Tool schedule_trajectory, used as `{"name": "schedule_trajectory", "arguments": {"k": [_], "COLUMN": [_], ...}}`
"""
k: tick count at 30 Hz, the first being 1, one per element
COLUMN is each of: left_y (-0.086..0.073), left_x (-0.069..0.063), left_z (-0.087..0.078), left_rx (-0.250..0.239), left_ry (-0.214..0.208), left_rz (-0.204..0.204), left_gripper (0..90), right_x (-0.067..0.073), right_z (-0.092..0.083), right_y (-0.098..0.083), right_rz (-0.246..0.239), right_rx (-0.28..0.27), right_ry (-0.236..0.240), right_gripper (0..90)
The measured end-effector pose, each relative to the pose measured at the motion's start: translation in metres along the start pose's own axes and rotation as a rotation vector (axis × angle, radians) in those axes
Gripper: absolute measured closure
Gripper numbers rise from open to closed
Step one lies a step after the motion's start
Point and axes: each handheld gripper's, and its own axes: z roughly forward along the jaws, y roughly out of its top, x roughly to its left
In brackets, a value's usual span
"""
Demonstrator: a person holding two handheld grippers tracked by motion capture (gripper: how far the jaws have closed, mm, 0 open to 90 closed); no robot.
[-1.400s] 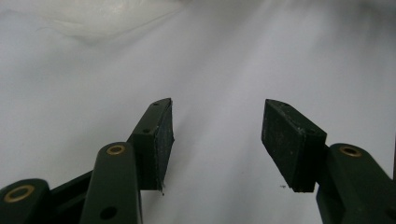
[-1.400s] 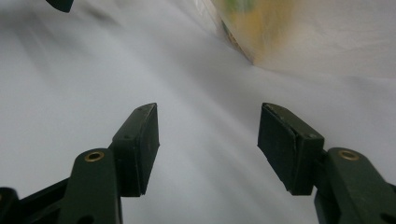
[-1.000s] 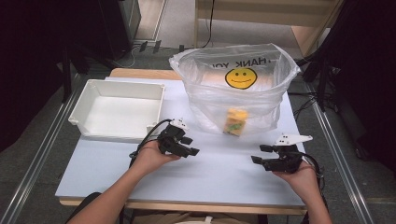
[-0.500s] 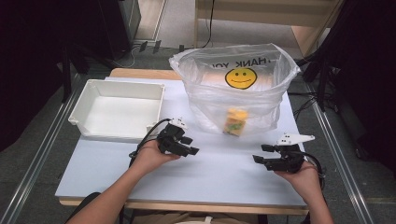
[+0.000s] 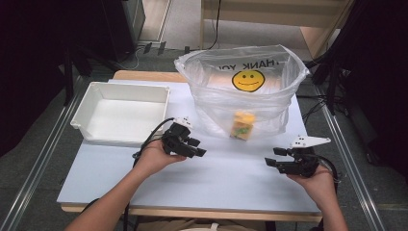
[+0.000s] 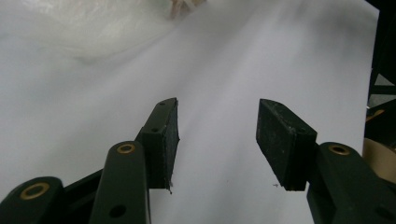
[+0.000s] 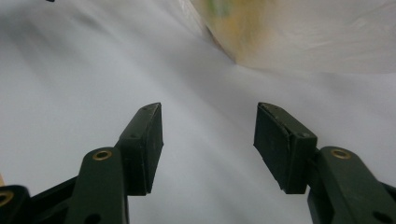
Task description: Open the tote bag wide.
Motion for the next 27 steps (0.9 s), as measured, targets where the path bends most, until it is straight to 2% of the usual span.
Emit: {"name": "schedule_trajectory", "arguments": {"k": [2,8,14,19,22,23,27], "left_y": [0.004,0.015,0.031,0.047,0.057,0.057,0.075], "left_x": [0.000,0.000,0.000,-0.002,-0.002,-0.002,-0.002], "left_z": [-0.005,-0.022,-0.040,-0.054,-0.063,-0.063,-0.077], "left_rx": [0.013,-0.007,-0.021,-0.044,-0.062,-0.062,-0.061], "left_ry": [0.011,0.021,0.028,0.006,-0.010,-0.010,-0.023], "left_rz": [0.003,-0.005,0.014,0.024,0.018,0.018,0.026], "left_gripper": [51.7,55.7,60.0,60.2,60.5,60.6,61.5], "right_x": [-0.001,-0.008,-0.015,-0.019,-0.021,-0.022,-0.025], "right_z": [-0.004,-0.020,-0.043,-0.061,-0.074,-0.078,-0.091], "right_y": [0.002,0.010,0.023,0.036,0.046,0.049,0.063], "right_rz": [0.007,-0.013,-0.023,-0.012,-0.012,-0.016,-0.033], "right_rx": [0.003,0.012,0.007,0.018,0.001,-0.005,-0.011], "right_ry": [0.001,0.001,-0.010,-0.019,-0.009,-0.010,-0.021], "right_gripper": [43.7,44.5,46.8,48.4,49.7,49.7,50.2]}}
